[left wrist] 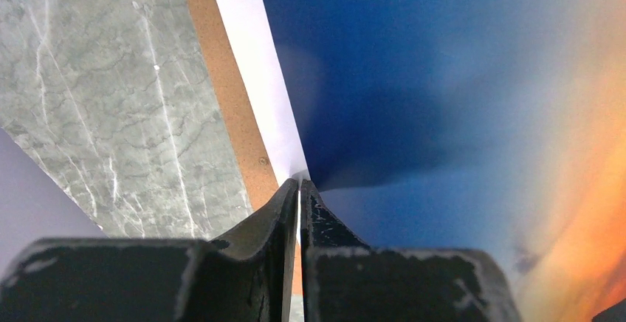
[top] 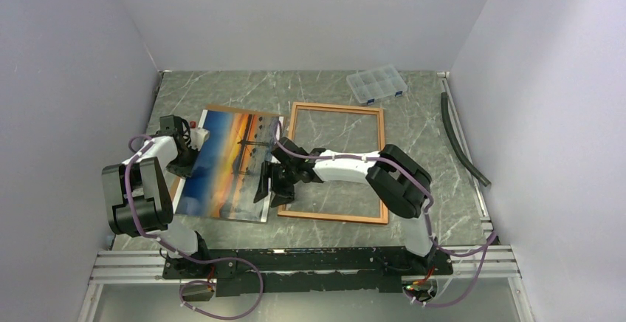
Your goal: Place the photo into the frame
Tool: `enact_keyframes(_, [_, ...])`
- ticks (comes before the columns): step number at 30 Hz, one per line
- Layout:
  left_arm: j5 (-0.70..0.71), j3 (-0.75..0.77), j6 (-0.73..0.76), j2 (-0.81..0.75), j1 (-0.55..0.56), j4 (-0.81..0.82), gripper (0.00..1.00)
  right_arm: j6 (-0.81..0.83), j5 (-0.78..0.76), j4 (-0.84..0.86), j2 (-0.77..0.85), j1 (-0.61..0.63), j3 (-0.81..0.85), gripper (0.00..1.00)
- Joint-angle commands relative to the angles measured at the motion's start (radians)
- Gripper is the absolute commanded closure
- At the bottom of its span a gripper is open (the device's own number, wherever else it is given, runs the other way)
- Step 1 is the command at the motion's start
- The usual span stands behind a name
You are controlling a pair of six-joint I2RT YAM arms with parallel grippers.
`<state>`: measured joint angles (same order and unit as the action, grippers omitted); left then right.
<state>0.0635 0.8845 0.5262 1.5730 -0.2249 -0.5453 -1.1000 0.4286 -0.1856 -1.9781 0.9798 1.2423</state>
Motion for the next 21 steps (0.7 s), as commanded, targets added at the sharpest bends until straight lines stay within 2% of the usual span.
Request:
enact_keyframes(1, [-0.033, 0.004, -0.013, -0.039, 0.004, -0.016, 0.89, 0.049, -0.114, -0.162, -0.03, 0.027, 0.107, 0.36])
enact_keyframes(13, [-0.043, 0.014, -0.01, -0.044, 0.004, -0.024, 0.9, 0.063, -0.248, -0.39, -0.126, 0.067, 0.268, 0.34])
enact_keyframes(15, [-0.046, 0.012, -0.011, -0.043, 0.004, -0.022, 0.91, 0.062, -0.231, -0.369, -0.142, 0.07, 0.284, 0.34])
enact_keyframes(21, [-0.044, -0.002, -0.001, -0.042, 0.004, -0.013, 0.92, 0.033, -0.143, -0.159, -0.147, 0.062, 0.232, 0.36])
